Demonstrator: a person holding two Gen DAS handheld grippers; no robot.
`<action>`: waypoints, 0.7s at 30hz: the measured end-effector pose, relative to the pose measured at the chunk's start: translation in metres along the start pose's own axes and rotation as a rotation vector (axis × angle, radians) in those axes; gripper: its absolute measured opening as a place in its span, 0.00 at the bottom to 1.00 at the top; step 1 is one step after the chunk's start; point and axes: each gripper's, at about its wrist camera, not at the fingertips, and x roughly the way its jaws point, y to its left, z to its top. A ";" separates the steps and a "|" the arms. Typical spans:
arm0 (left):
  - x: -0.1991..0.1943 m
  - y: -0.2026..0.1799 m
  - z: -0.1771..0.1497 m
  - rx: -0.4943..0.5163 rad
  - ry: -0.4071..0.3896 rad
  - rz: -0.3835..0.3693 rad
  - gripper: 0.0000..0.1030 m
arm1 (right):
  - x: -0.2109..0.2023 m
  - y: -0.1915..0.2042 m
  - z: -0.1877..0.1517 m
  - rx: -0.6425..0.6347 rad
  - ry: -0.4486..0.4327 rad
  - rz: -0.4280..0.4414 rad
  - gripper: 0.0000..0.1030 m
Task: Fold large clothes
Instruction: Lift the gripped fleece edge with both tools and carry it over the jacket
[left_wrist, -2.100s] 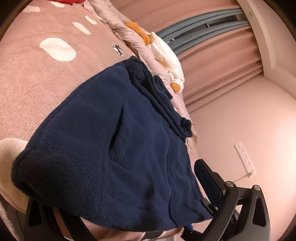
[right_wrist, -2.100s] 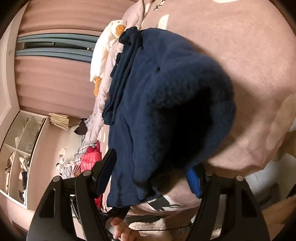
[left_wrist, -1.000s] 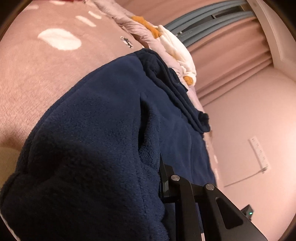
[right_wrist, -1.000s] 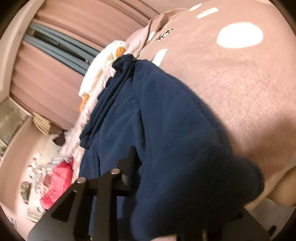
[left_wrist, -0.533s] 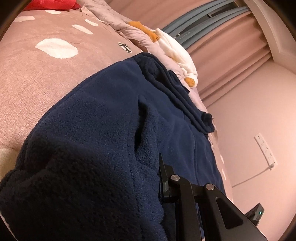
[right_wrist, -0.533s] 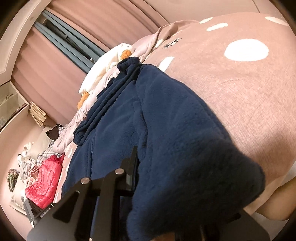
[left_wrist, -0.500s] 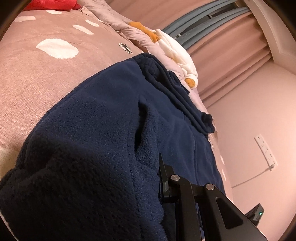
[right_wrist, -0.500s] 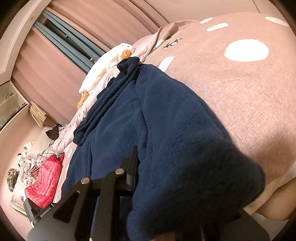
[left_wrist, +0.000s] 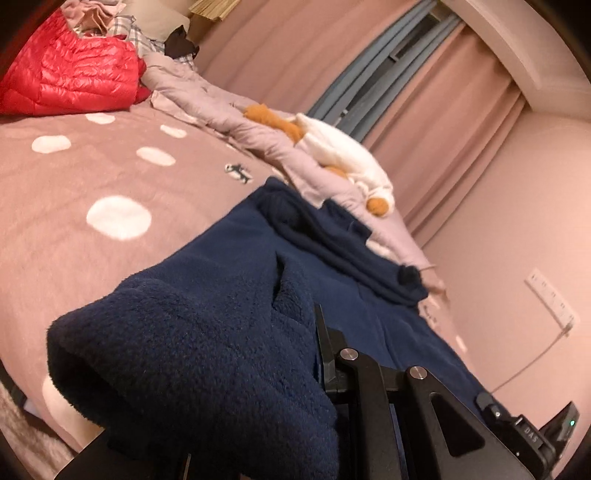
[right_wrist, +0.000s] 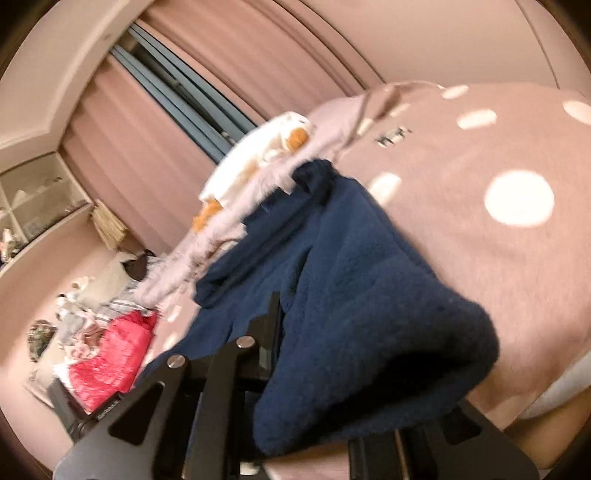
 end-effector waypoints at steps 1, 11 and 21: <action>-0.004 -0.001 0.003 -0.005 -0.007 -0.002 0.15 | -0.003 0.002 0.003 0.006 -0.006 0.017 0.11; -0.060 -0.036 0.021 0.092 -0.097 -0.064 0.15 | -0.054 0.035 0.022 -0.034 -0.091 0.129 0.11; -0.133 -0.067 0.031 0.195 -0.205 -0.150 0.15 | -0.134 0.070 0.034 -0.161 -0.218 0.213 0.12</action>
